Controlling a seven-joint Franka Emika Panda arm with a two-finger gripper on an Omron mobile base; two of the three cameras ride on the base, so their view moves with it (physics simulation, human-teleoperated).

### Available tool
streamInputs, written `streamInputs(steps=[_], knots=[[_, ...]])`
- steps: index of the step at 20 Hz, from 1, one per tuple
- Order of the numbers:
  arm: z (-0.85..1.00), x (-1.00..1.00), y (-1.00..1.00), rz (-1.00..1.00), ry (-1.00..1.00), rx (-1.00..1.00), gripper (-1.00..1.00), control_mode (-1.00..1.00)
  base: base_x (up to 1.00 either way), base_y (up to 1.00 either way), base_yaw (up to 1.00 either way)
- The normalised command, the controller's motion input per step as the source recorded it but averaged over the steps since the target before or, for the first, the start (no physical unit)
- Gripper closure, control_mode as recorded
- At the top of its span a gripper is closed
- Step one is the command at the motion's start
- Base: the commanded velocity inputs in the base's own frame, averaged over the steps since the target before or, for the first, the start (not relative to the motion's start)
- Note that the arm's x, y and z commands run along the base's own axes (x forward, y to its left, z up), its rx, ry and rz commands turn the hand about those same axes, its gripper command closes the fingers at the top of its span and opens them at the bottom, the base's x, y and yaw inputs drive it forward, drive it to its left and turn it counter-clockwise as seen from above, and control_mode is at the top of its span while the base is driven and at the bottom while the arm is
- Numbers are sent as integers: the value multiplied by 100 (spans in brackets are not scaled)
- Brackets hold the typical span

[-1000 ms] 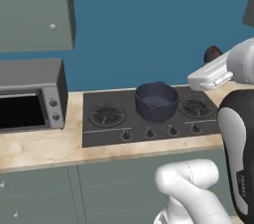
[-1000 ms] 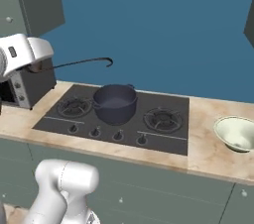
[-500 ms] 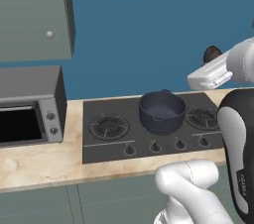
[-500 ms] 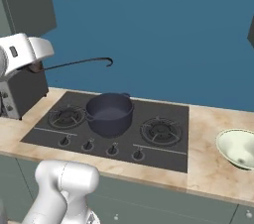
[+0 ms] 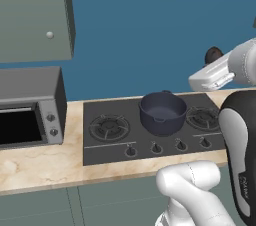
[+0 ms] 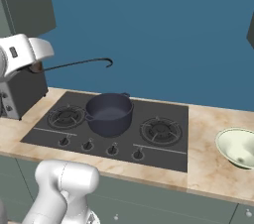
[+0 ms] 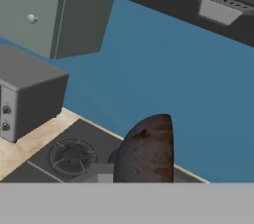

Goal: Open the cabinet and move the ladle to the pot. Then close the cabinet.

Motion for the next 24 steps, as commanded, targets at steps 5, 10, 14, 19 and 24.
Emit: streamInputs(steps=[5,10,14,19,24], knots=[[-9,1,-1,-1,14,0,100,-100,0,0,0],[-40,7,0,-2,2,0,100,-100,0,0,0],[-51,16,0,-2,0,0,100,-100,0,0,0],[-49,21,0,-1,0,0,100,-100,0,0,0],[-38,30,0,-1,1,0,100,-100,0,0,0]])
